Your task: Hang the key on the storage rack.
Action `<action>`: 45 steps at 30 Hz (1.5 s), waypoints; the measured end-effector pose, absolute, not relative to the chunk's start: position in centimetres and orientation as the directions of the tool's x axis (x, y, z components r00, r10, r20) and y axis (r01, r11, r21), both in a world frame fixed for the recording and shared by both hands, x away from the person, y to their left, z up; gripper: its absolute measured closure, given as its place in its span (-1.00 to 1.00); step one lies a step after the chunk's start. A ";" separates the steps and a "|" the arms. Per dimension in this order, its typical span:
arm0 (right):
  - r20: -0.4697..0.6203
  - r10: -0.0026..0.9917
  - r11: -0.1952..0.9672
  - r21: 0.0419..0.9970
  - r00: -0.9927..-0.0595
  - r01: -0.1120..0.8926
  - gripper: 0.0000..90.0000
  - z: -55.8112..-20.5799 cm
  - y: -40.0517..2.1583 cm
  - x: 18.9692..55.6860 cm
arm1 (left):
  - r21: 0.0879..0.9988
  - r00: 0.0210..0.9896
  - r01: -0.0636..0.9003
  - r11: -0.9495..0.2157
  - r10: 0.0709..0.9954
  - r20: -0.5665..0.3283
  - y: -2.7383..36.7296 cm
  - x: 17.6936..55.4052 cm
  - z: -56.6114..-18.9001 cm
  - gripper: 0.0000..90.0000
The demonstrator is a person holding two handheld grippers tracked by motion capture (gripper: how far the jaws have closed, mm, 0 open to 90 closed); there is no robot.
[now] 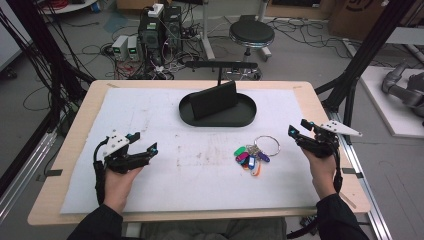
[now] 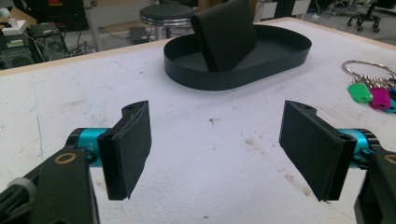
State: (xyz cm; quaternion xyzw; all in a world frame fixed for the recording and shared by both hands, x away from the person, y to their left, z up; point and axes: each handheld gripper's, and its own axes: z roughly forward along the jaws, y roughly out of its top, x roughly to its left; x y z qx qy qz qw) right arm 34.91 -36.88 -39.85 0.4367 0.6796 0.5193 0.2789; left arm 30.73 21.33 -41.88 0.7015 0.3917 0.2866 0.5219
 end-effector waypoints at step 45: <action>0.132 0.881 0.021 0.948 -0.454 0.316 -0.25 -39.3 -39.8 34.4 | 0.963 0.507 0.213 -0.163 0.861 0.033 20.6 31.9 -43.1 -0.46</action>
